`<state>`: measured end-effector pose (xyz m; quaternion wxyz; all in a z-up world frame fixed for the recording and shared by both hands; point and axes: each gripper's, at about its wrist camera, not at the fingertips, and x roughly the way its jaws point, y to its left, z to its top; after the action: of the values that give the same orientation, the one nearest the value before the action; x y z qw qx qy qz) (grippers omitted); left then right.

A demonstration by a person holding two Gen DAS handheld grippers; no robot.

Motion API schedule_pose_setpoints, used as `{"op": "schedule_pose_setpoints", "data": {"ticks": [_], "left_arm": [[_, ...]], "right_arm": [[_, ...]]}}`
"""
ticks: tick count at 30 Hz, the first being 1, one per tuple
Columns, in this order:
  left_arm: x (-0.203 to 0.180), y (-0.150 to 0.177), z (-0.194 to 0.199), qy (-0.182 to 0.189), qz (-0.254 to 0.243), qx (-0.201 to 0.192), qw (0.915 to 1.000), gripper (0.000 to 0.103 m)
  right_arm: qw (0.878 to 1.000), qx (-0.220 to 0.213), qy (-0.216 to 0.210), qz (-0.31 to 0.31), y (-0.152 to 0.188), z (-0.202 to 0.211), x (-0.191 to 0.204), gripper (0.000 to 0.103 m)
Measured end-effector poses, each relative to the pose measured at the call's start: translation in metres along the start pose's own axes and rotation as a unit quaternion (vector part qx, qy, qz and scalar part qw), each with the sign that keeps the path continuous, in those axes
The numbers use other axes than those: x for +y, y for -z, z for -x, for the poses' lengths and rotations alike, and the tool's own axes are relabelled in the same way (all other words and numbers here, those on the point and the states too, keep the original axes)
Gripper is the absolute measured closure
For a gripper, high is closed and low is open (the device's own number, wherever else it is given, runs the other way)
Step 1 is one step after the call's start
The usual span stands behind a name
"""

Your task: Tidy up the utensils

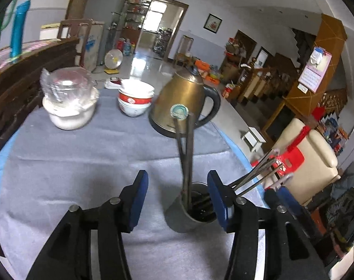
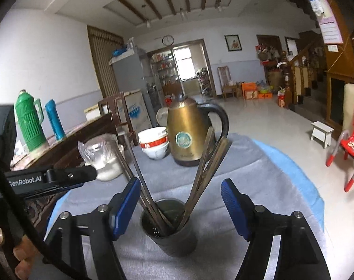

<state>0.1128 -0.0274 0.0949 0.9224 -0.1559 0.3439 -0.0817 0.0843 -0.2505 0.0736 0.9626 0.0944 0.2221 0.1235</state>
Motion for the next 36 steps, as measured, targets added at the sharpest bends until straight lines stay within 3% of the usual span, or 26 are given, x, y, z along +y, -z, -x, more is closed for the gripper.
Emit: {"op": "schedule_pose_setpoints", "data": {"ticks": [6, 20, 36], "left_arm": [[0.011, 0.006, 0.019, -0.023, 0.01, -0.003, 0.9997, 0.04], [0.006, 0.022, 0.039, -0.07, -0.028, -0.008, 0.9972, 0.022], [0.004, 0.033, 0.035, -0.126, -0.069, -0.02, 0.9893, 0.019]], "right_arm": [[1.0, -0.01, 0.015, -0.003, 0.002, 0.032, 0.0, 0.028], [0.998, 0.05, 0.039, 0.014, 0.024, 0.049, 0.006, 0.022], [0.995, 0.066, 0.04, 0.056, 0.028, 0.05, 0.029, 0.018]]}}
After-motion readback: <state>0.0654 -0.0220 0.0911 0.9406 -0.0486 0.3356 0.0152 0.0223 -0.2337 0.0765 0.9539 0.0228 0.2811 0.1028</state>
